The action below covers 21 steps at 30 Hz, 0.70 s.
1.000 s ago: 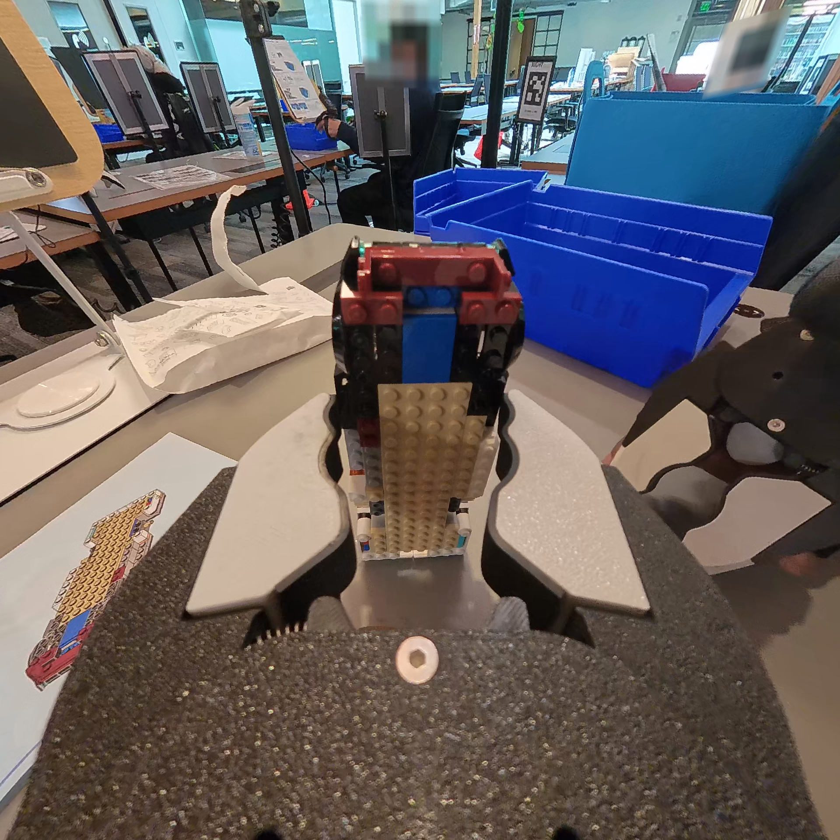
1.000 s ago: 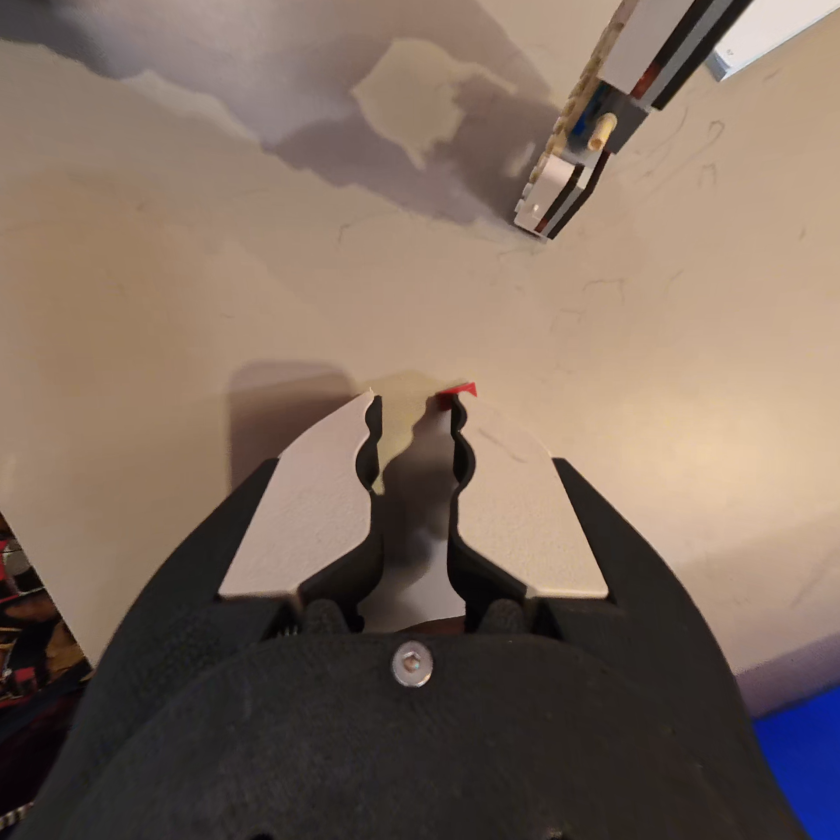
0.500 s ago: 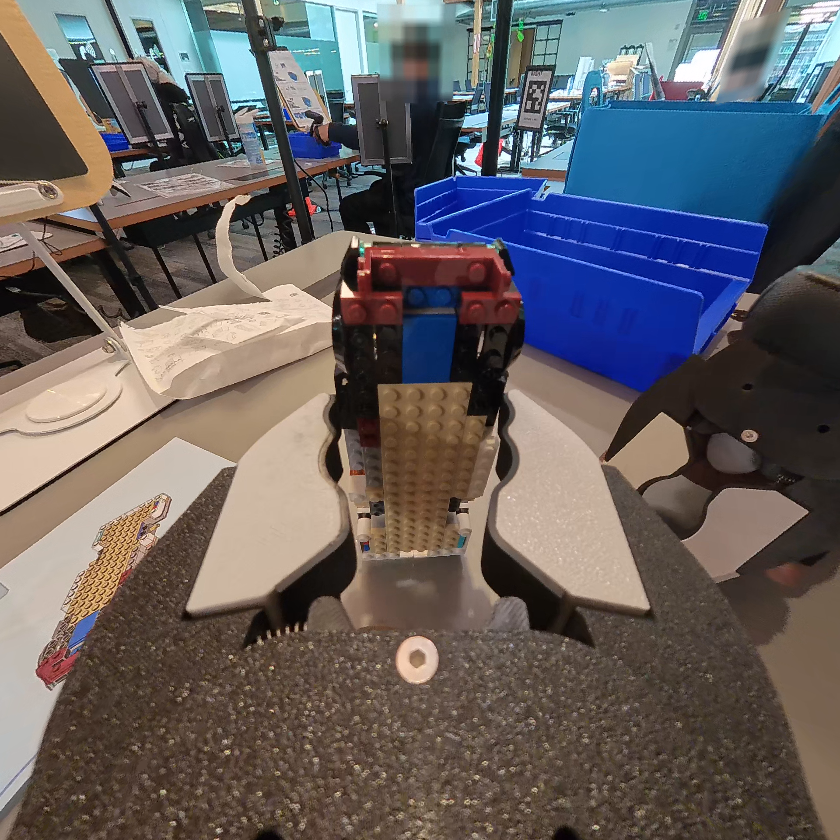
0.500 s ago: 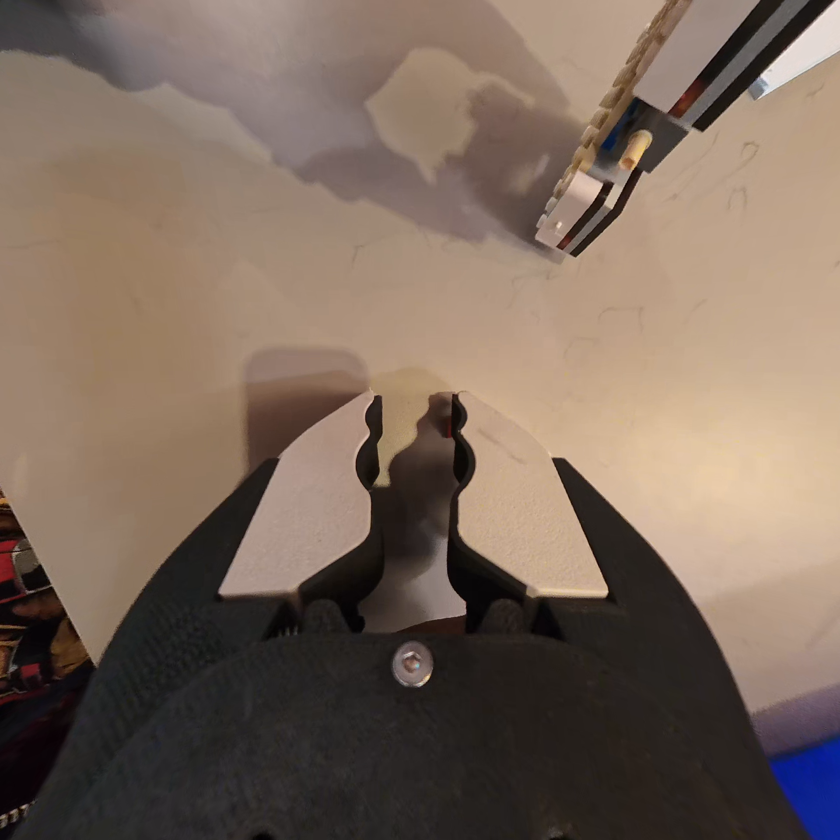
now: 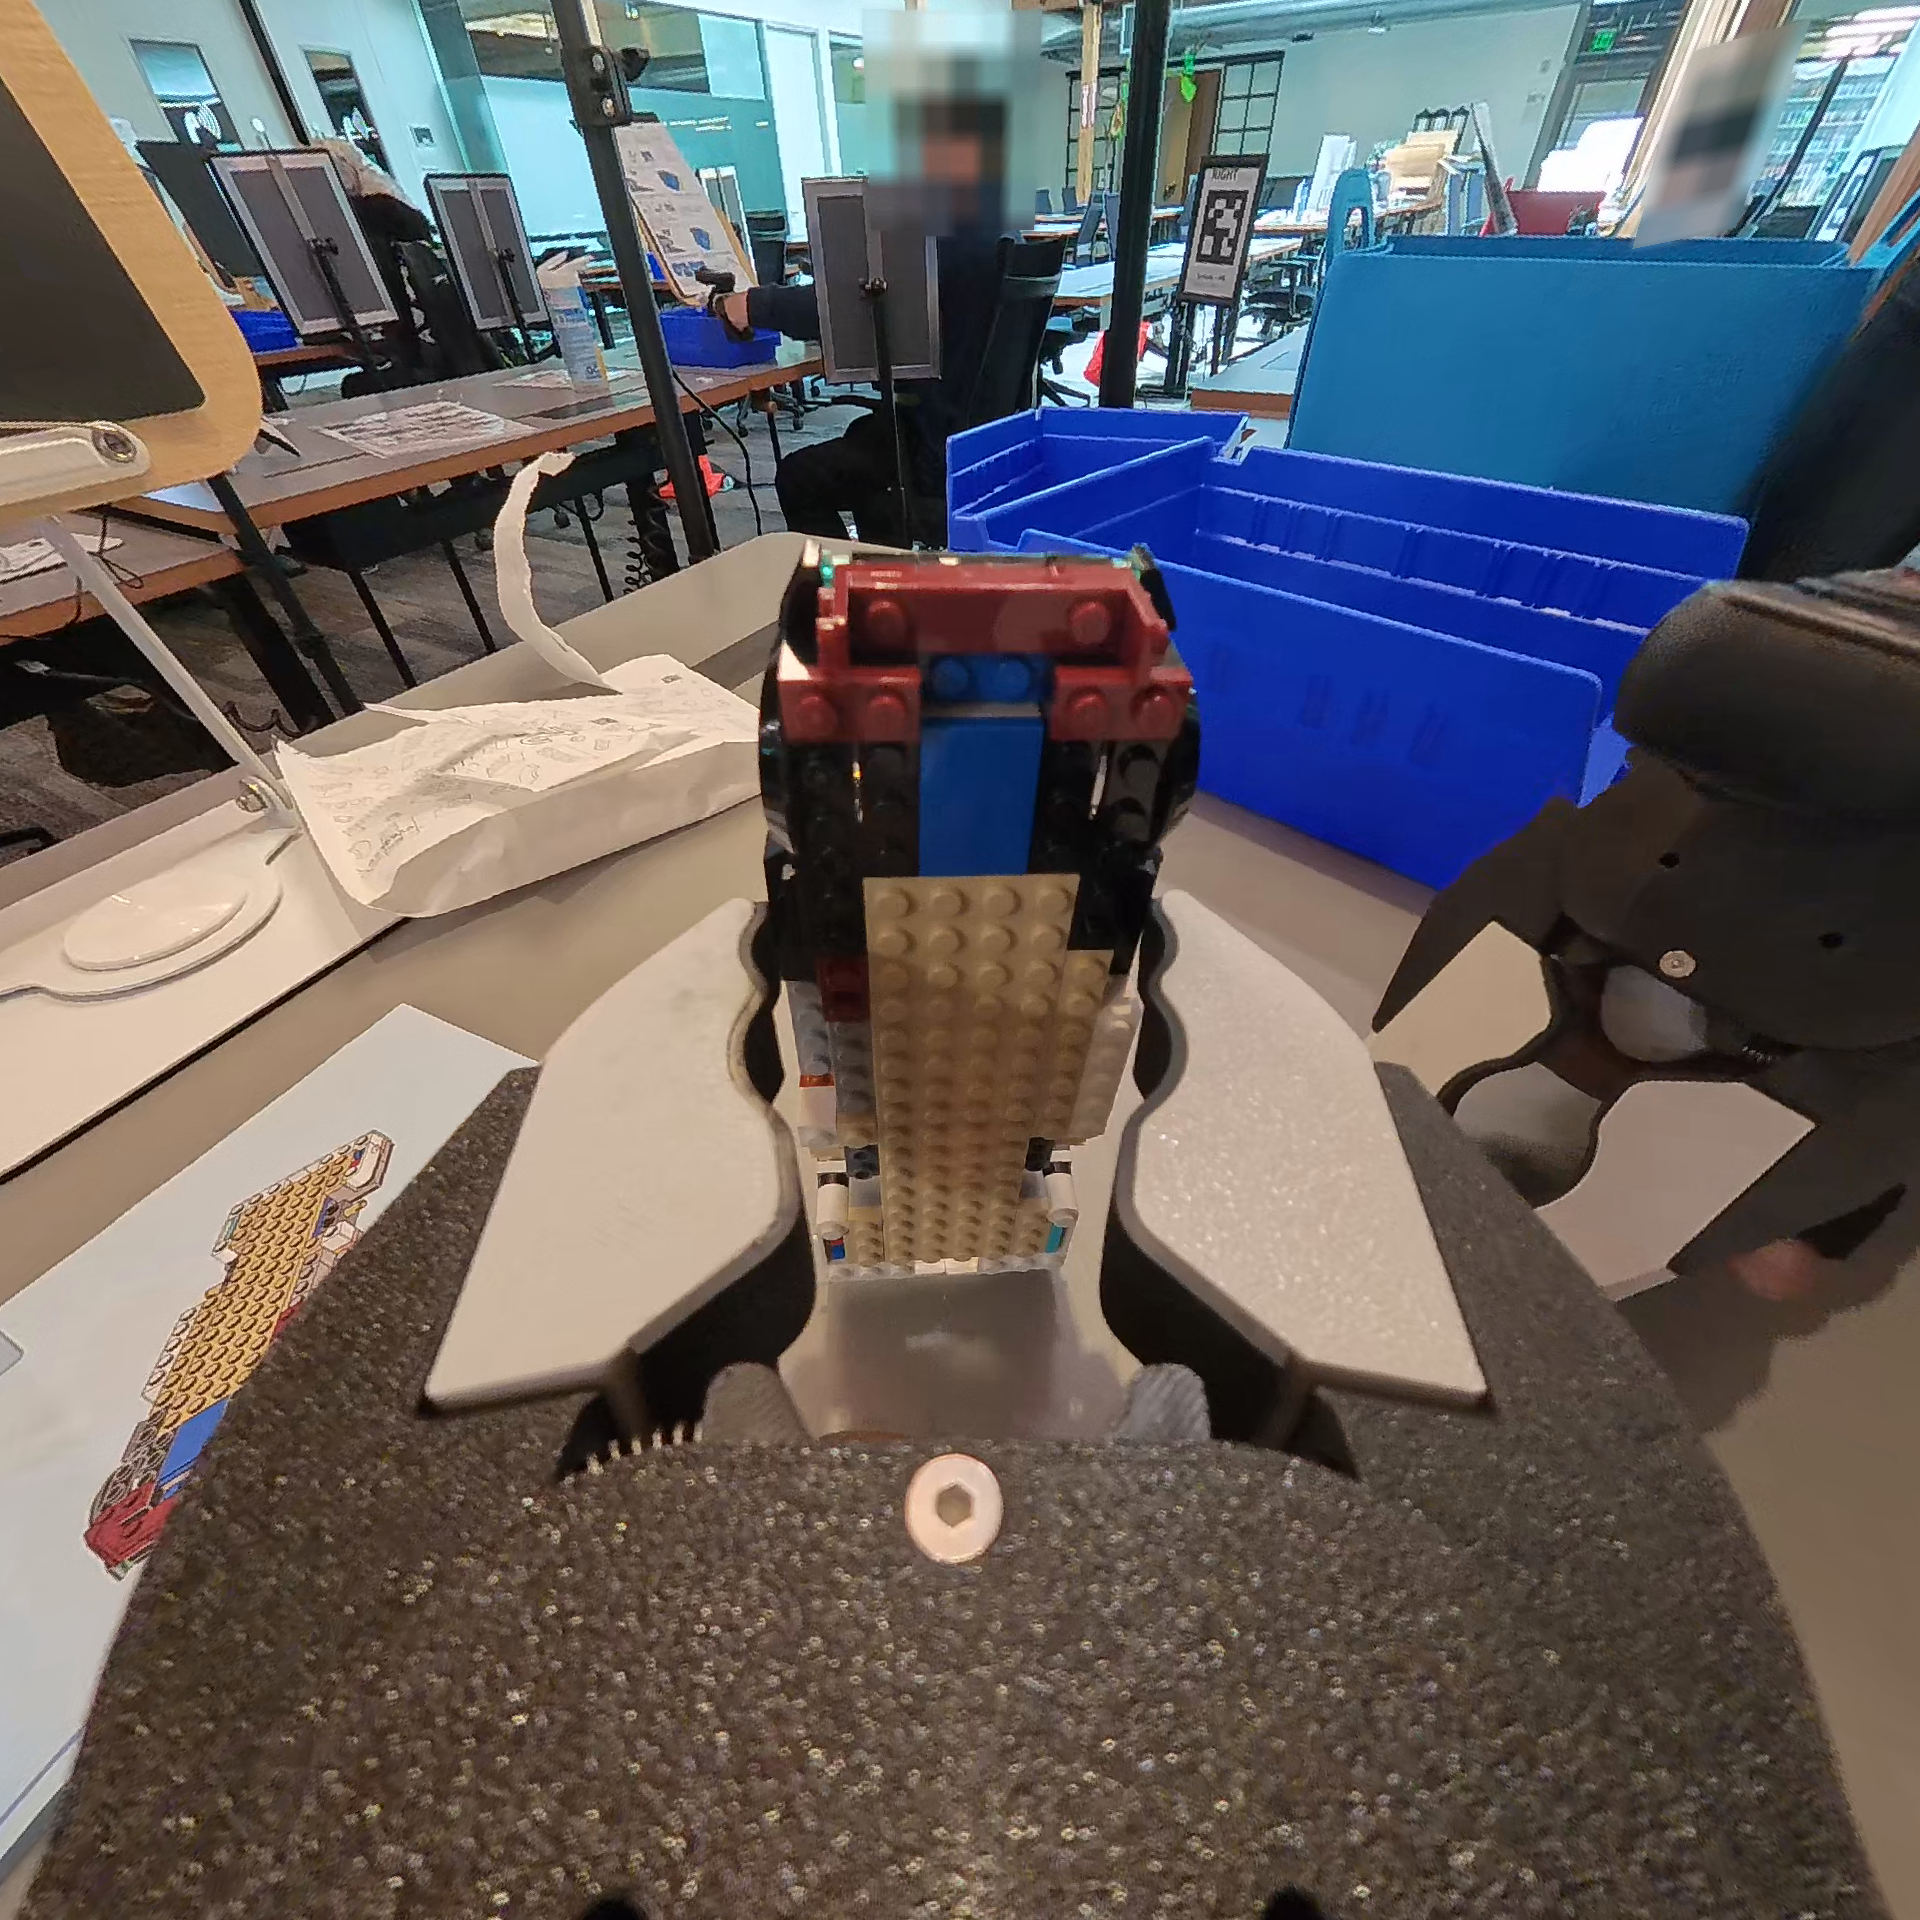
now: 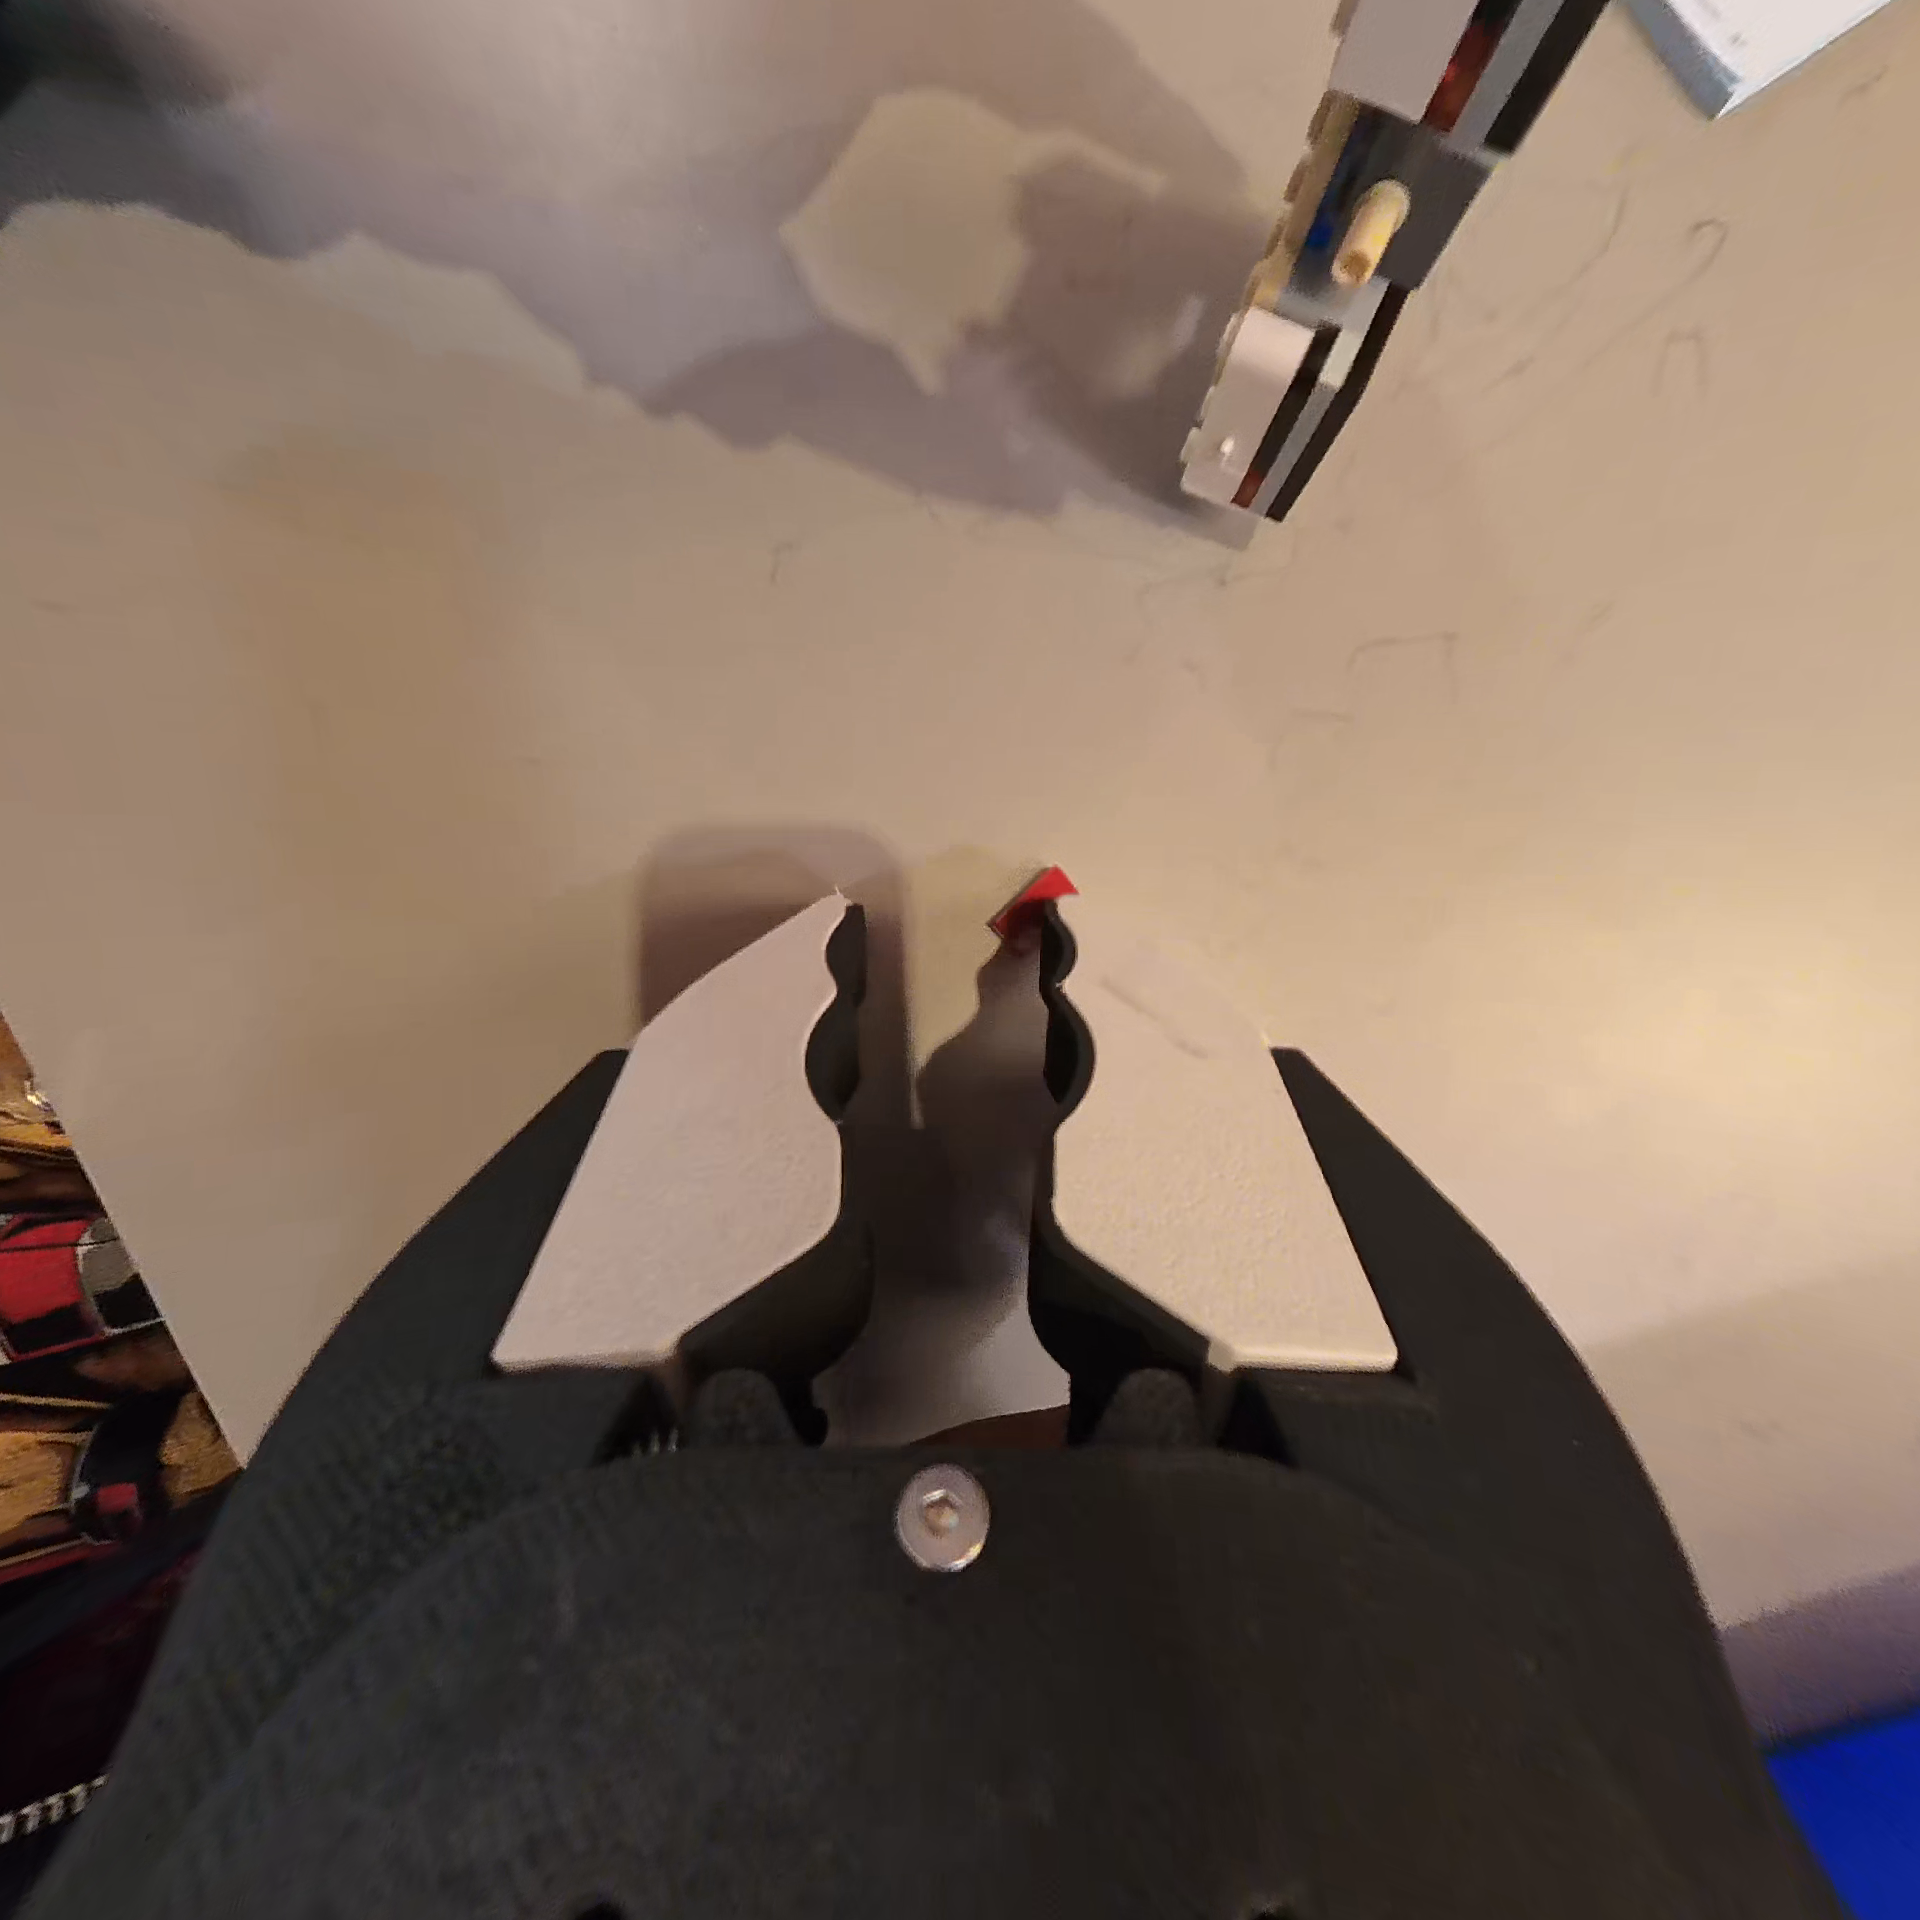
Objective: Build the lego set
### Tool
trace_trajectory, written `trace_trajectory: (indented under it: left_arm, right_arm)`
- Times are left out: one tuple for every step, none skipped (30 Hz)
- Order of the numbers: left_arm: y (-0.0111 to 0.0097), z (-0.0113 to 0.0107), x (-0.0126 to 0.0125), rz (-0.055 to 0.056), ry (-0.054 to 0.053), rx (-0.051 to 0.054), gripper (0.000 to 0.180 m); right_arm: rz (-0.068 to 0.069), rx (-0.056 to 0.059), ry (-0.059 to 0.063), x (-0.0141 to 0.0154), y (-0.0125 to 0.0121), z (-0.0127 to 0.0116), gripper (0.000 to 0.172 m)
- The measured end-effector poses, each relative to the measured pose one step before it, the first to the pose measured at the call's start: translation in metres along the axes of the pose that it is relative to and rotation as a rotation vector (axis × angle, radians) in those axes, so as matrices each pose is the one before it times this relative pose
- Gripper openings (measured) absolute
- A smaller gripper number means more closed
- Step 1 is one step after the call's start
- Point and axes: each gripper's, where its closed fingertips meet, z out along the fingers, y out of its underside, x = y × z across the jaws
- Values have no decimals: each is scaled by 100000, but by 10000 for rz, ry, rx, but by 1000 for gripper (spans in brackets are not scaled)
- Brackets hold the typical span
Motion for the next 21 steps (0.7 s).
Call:
trace_trajectory:
  left_arm:
    - [-15, 0, -11, -13, 0, 4, 67]
    - [13, -1, -17, -8, -3, -2, 67]
    - [9, -6, -19, 2, -6, -7, 67]
    - [6, -3, -14, 7, -8, -5, 67]
    - [11, 1, -19, 5, -5, -1, 67]
    - [-9, -3, -23, -2, -4, 0, 67]
    - [1, -10, -5, -8, -1, 1, 67]
    - [-1, 0, -13, -6, 2, 1, 67]
    - [-1, -9, -8, 0, 1, 3, 67]
    - [-12, -9, -6, 2, -3, 3, 67]
    - [-10, -11, 0, 0, -1, 1, 67]
    - [-5, -7, -5, -3, 2, 5, 67]
    - [-12, -10, -5, -4, 1, 3, 67]
    - [4, -3, -9, -5, -2, -3, 67]
    - [12, 9, -13, -4, -4, -3, 67]
    - [6, -3, 14, 2, 4, -5, 67]
    - [-12, 0, 10, 4, 3, 1, 67]
    - [-3, -7, 5, 6, -1, 4, 67]
    - [-9, -2, -7, 5, -2, -1, 67]
    - [1, 8, -21, -3, -10, -2, 67]
    - [5, -12, -25, -2, -5, -2, 67]
  right_arm:
    - [-22, -32, -9, -30, 20, 67, 32]
    - [-11, 10, -14, -25, -69, 36, 32]
    - [-25, -24, -22, -39, -33, 30, 32]
    - [-42, -23, -8, -29, -58, -2, 32]
    - [-32, 57, 7, -29, -188, -63, 32]
    - [1, 148, -29, -79, -324, -111, 32]
    - [30, 126, -76, -148, -303, -84, 32]
    - [14, 43, -54, -138, -179, -26, 32]
    - [-28, -34, 1, -76, -17, 50, 32]
    - [-42, -91, 5, -66, 119, 111, 32]
    - [-17, -71, -4, -74, 129, 135, 32]
    - [13, 13, -8, -51, 22, 105, 32]
    - [27, 31, -29, -62, -33, 16, 32]
    - [13, -31, -33, -74, 23, 29, 32]
    - [-46, -87, -14, -60, 104, 45, 32]
    - [-100, -86, 0, -92, 125, 78, 32]
    - [-96, -69, -5, -129, 106, 86, 32]
    - [-44, -18, -15, -126, 20, 50, 32]
    - [-2, 18, -26, -117, -45, 3, 32]
    - [-20, 20, -13, -70, -46, -46, 32]
    - [-8, 103, 44, 34, -145, -143, 32]
